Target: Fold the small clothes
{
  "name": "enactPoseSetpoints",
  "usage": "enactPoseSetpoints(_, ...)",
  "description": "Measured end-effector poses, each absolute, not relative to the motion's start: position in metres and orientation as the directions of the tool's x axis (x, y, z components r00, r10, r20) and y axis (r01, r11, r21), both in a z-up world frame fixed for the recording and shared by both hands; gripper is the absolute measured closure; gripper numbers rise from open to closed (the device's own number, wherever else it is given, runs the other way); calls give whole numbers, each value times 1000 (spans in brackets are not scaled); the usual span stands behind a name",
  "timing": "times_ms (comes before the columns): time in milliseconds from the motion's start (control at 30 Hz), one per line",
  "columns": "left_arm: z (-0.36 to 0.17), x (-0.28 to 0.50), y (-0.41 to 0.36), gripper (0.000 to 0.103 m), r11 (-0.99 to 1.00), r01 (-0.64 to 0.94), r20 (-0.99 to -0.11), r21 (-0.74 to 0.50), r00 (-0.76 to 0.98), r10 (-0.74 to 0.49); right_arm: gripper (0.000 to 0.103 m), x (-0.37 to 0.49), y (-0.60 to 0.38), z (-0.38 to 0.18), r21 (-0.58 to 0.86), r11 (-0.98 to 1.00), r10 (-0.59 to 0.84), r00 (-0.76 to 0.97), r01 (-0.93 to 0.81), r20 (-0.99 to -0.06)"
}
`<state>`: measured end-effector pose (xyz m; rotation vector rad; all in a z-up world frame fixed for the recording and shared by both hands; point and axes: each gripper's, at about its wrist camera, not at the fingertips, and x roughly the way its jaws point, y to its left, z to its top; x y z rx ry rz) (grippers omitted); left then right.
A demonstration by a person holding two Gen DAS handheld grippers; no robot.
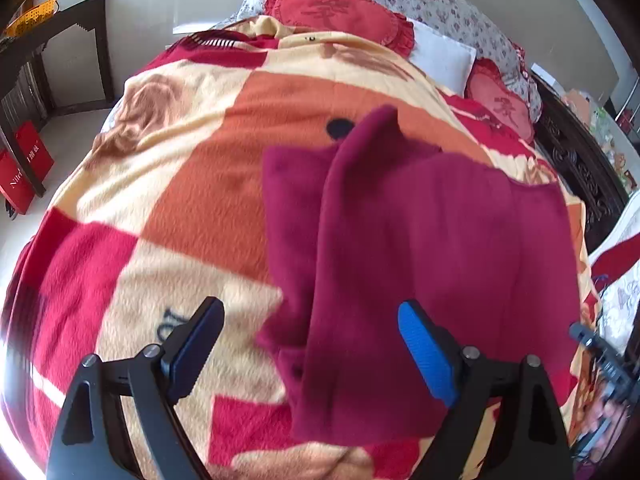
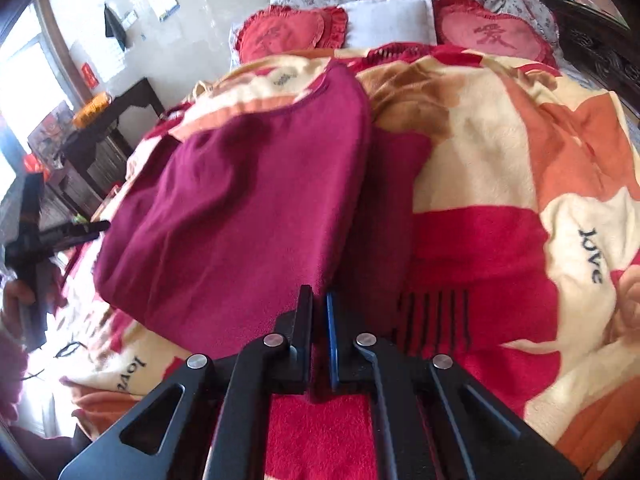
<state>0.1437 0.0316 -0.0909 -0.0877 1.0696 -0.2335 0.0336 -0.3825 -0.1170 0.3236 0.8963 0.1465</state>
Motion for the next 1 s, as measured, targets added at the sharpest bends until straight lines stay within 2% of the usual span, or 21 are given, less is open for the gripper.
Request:
enactPoseSetpoints(100, -110, 138, 30, 11, 981, 153, -887, -122, 427, -177, 103, 31, -391, -125, 325, 945, 238, 584, 46, -776)
enactPoseSetpoints(167, -120, 137, 34, 11, 981, 143, -896, -128, 407, -176, 103, 36, -388, -130, 304, 951, 225, 561, 50, -797)
enactPoseSetpoints(233, -119, 135, 39, 11, 978, 124, -886, -165, 418, -202, 103, 38, -388, -114, 283, 955, 178, 599, 85, -781)
enactPoseSetpoints(267, -119, 133, 40, 11, 978, 121, -882, -172, 423, -207, 102, 38, -386, -96, 280, 956, 155, 655, 90, -740)
enactPoseSetpoints(333, -121, 132, 41, 11, 977, 121, -880, -173, 426, -208, 97, 46, -374, -74, 318, 948, 206, 706, 30, -678)
enactPoseSetpoints(367, -122, 132, 40, 11, 978, 120, -880, -172, 428, -208, 94, 62, -358, -66, 351, 936, 274, 705, -38, -654)
enactPoseSetpoints(433, -124, 130, 39, 11, 978, 123, -878, -171, 432, -208, 94, 95, -324, -62, 369, 921, 347, 683, -121, -643)
enactPoseSetpoints(667, -125, 130, 40, 11, 976, 124, -876, -178, 433, -214, 94, 211, -193, -68, 305, 896, 443, 611, -322, -656)
enactPoseSetpoints(933, -128, 131, 45, 5, 966, 122, -862, -227, 436, -258, 95, 291, -122, -124, 230, 919, 378, 547, -320, -747)
enactPoseSetpoints(1000, -130, 130, 44, 3, 966, 133, -860, -220, 441, -256, 95, 290, -124, -128, 241, 918, 385, 567, -315, -729)
